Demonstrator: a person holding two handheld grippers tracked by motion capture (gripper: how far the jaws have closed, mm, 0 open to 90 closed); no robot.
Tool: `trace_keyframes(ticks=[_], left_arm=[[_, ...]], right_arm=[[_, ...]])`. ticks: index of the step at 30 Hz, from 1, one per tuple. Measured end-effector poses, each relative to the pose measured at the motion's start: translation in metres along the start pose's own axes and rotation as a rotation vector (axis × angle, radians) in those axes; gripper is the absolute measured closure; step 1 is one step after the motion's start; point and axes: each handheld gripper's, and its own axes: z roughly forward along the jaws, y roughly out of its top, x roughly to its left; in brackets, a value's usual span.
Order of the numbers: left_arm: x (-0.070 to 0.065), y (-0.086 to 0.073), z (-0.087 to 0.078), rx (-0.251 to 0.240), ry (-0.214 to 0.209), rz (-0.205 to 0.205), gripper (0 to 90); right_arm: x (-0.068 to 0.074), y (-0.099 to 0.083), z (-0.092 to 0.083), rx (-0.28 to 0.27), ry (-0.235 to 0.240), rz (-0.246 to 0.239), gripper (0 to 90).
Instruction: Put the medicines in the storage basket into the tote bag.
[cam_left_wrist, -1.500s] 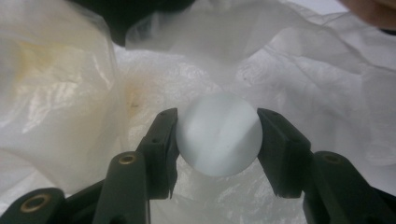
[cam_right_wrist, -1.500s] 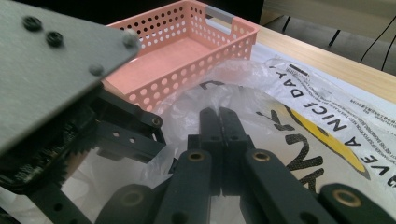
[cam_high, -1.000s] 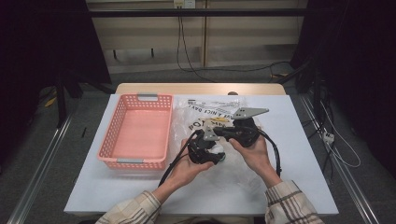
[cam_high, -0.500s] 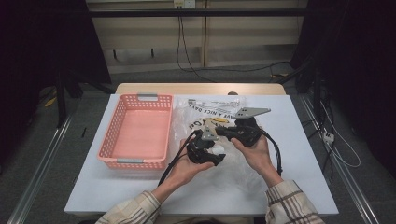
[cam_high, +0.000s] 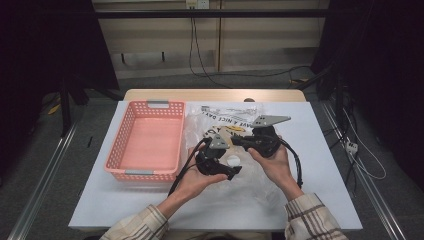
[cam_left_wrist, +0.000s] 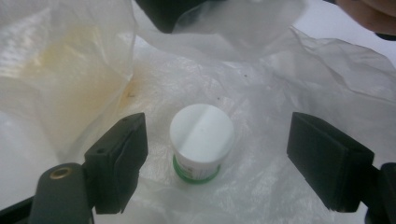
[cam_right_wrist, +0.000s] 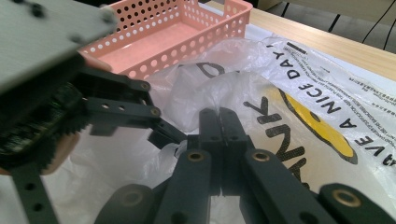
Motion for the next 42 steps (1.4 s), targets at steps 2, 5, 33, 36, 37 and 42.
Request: trace_keyframes(ticks=[2,5,33,36,37,42], left_arm=[[0.001,0.000,-0.005,-0.023,-0.038,-0.003,17.5],[0.002,0.000,-0.015,-0.064,-0.058,-0.004,16.8],[0.010,-0.040,-0.099,-0.144,0.103,-0.020,12.1],[0.008,-0.049,-0.104,-0.148,0.105,-0.019,12.1],[0.007,-0.051,-0.106,-0.146,0.106,-0.016,12.1],[0.003,-0.065,-0.116,-0.158,0.112,-0.025,12.6]], right_arm=[[0.000,-0.001,0.000,0.002,0.001,-0.006,90.0],[0.000,-0.001,0.001,0.006,0.001,-0.006,90.0],[0.010,-0.016,-0.014,0.040,-0.012,-0.029,90.0],[0.013,-0.020,-0.015,0.050,0.003,-0.024,90.0],[0.015,-0.022,-0.015,0.056,0.006,-0.027,90.0],[0.019,-0.033,-0.015,0.094,0.008,-0.035,90.0]])
